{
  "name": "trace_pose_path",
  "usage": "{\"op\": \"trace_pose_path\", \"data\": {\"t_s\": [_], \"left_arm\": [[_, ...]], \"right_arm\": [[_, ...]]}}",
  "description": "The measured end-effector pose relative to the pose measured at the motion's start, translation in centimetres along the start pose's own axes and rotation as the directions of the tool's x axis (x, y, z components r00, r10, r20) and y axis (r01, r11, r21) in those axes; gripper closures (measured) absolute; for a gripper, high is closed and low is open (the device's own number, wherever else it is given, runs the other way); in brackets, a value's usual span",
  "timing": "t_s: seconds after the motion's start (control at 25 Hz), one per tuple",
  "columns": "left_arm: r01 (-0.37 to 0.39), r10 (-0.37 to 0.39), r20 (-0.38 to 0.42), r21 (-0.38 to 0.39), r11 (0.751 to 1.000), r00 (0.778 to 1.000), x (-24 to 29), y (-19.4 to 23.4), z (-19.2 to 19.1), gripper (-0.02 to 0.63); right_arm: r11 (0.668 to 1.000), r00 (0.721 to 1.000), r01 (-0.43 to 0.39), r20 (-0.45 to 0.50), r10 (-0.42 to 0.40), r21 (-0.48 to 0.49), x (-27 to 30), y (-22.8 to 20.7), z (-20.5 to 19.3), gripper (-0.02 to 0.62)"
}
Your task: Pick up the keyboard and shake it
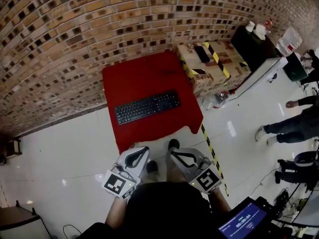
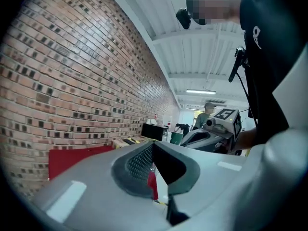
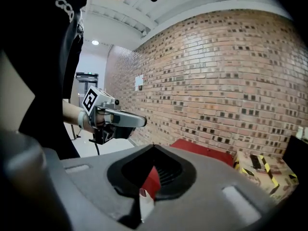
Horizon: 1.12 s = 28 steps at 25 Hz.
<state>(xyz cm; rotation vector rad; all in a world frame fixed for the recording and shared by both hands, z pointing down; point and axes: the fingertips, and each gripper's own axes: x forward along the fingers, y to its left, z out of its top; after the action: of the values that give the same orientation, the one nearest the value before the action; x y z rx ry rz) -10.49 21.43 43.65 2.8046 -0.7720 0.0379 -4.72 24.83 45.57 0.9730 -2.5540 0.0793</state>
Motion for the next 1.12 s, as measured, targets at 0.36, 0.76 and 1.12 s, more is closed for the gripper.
{"op": "trace_pose_path", "data": {"t_s": [0.36,0.76,1.12], "left_arm": [[-0.110,0.109,-0.045,-0.044,0.993,0.993,6.5,3.9,0.1,0.594],[-0.187,0.182,-0.080,-0.062,0.980,0.980,14.6,5.9,0.6,0.592],[-0.305,0.282,-0.146,-0.175,0.936,0.948,14.6,7.7,-2.6,0.592]], "right_arm": [[0.996,0.995,-0.081,0.048,0.082,-0.023,2.0,-10.4,0.4,0.603],[0.992,0.991,-0.124,0.065,0.121,0.035,2.1,-21.2,-3.7,0.603],[0.970,0.972,-0.234,-0.012,0.235,0.068,4.8,-23.9,-6.2,0.603]]}}
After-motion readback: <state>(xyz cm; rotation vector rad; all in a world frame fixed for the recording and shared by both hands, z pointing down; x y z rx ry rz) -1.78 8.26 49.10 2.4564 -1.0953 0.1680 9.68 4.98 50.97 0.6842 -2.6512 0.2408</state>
